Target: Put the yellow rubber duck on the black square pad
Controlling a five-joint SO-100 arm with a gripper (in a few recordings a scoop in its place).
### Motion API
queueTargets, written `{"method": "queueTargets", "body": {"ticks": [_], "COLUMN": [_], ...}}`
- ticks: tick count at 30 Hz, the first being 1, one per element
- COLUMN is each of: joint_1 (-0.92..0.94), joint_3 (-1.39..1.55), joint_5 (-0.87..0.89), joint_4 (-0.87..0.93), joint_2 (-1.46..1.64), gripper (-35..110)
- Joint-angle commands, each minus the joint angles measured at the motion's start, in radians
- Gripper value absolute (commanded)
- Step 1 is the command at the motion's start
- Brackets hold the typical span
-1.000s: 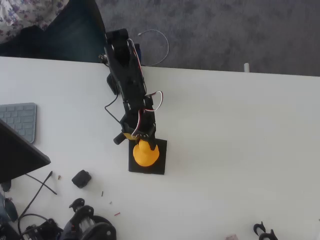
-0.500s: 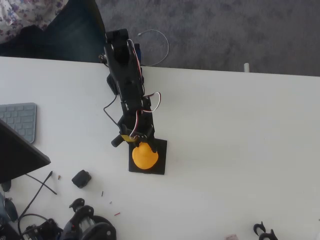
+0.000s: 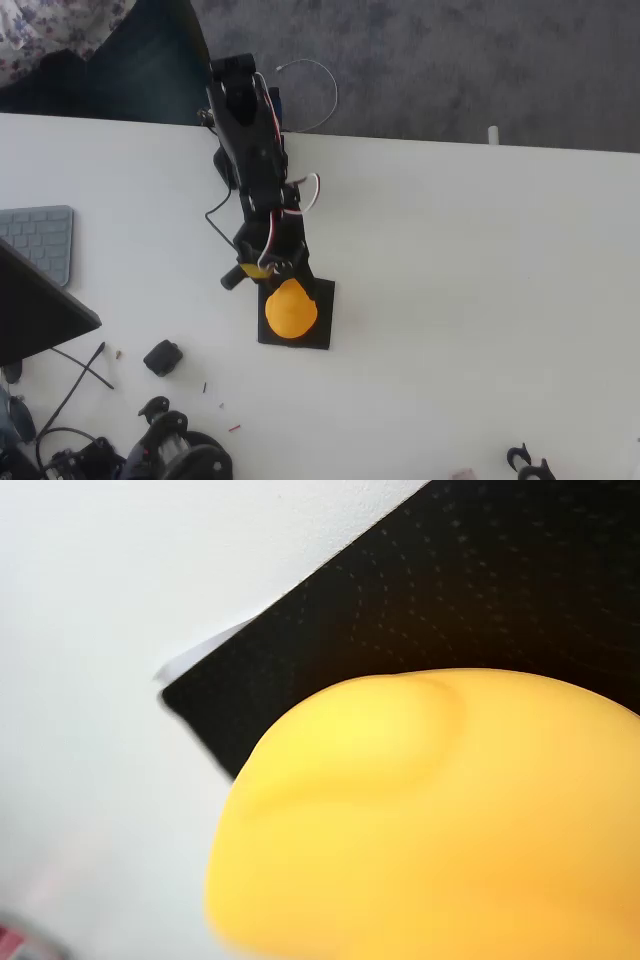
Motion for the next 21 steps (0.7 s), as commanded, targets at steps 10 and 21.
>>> {"method": "queueTargets", "body": {"ticks": [10,21], "joint_1": [0.012,0.014], "joint_3": [-0.127,-0.127], "joint_5": [-0.012,0.285], "joint_4": [0.299,0.293], "joint_2": [0.419,0.575], "gripper": [31,31]}}
